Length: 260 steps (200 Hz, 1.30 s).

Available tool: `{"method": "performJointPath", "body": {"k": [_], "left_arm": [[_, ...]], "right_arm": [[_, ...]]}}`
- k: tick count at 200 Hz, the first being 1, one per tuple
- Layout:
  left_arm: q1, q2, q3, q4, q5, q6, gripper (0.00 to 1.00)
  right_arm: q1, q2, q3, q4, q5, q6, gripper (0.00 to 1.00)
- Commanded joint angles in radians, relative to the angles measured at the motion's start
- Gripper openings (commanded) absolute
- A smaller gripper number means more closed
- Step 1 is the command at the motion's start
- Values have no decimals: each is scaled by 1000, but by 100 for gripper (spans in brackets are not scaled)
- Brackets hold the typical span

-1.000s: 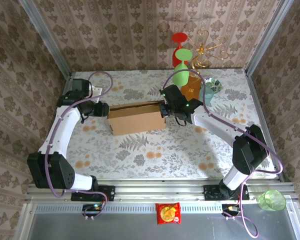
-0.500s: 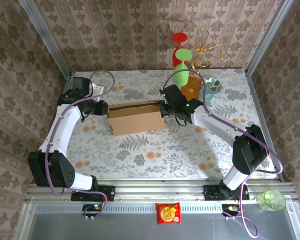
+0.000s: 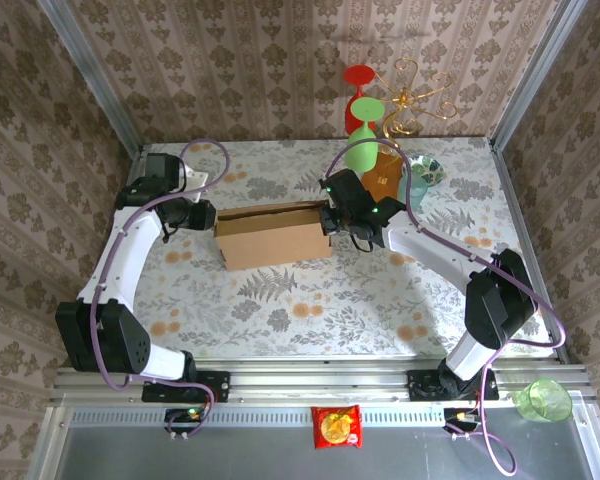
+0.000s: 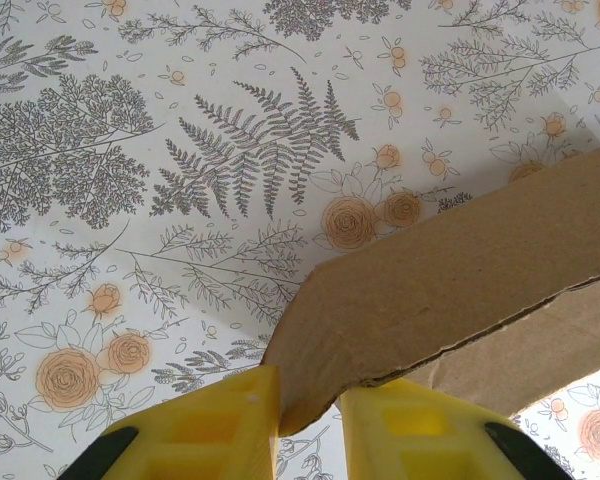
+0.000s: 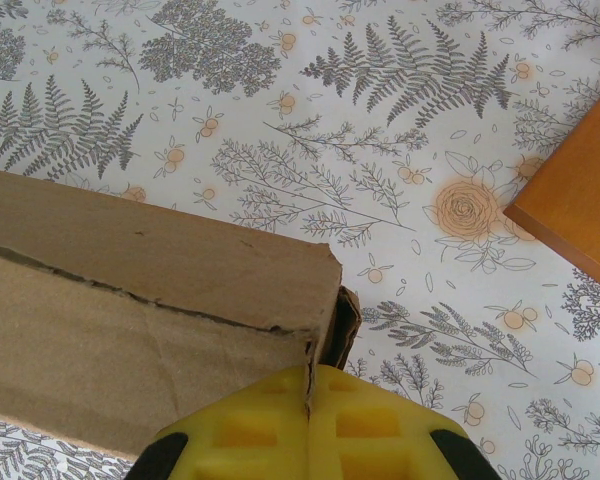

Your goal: Fold the paper box

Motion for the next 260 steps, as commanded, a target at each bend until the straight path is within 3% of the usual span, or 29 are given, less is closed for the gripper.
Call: {"method": "performJointPath", "body": {"k": [1, 100, 179, 260], "left_arm": [[-6, 8, -4, -8, -17, -28, 21], [-16, 37, 67, -75, 20, -162, 5], [-14, 155, 248, -295, 106, -241, 3], [5, 228, 371, -406, 184, -258, 3]], "right_arm": [[2, 36, -25, -120, -46, 10, 0], [1, 42, -24, -123, -43, 15, 0], [1, 59, -11, -125, -37, 19, 0], [6, 71, -6, -160, -19, 20, 0]]}}
